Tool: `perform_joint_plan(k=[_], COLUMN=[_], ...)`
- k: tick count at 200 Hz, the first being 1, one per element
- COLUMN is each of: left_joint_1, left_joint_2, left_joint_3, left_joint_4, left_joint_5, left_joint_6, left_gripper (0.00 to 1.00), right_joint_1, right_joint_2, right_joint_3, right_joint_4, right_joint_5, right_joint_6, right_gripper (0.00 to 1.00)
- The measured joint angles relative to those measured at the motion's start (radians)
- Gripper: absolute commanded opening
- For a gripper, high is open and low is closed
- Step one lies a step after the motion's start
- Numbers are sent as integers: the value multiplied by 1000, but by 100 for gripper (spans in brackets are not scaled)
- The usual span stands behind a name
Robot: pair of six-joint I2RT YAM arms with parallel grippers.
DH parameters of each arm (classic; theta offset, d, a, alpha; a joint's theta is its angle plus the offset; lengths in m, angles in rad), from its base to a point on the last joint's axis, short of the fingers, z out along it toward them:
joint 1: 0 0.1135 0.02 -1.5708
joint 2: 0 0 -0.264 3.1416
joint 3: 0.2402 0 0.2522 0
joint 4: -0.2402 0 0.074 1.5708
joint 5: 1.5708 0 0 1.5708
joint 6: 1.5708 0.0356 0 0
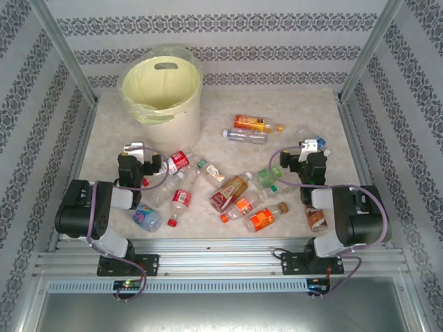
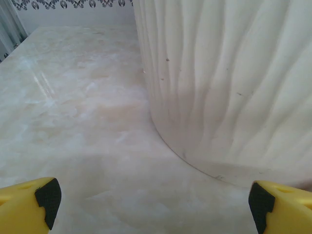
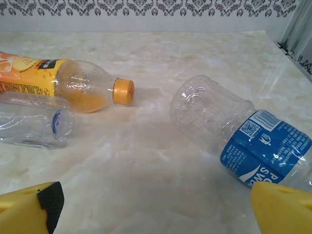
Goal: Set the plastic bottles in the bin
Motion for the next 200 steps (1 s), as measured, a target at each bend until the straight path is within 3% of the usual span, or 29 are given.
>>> perform_joint_plan(k=[200], left_joint_1=[0], left_joint_2=[0], left_joint_3=[0], left_joint_4=[-3], left_joint_5=[22], left_joint_6=[0], left_gripper=[100], right_joint_1=[0], right_joint_2=[0], right_joint_3=[0], right_joint_4=[0], right_joint_5=[0], right_joint_6=[0], right_gripper=[98])
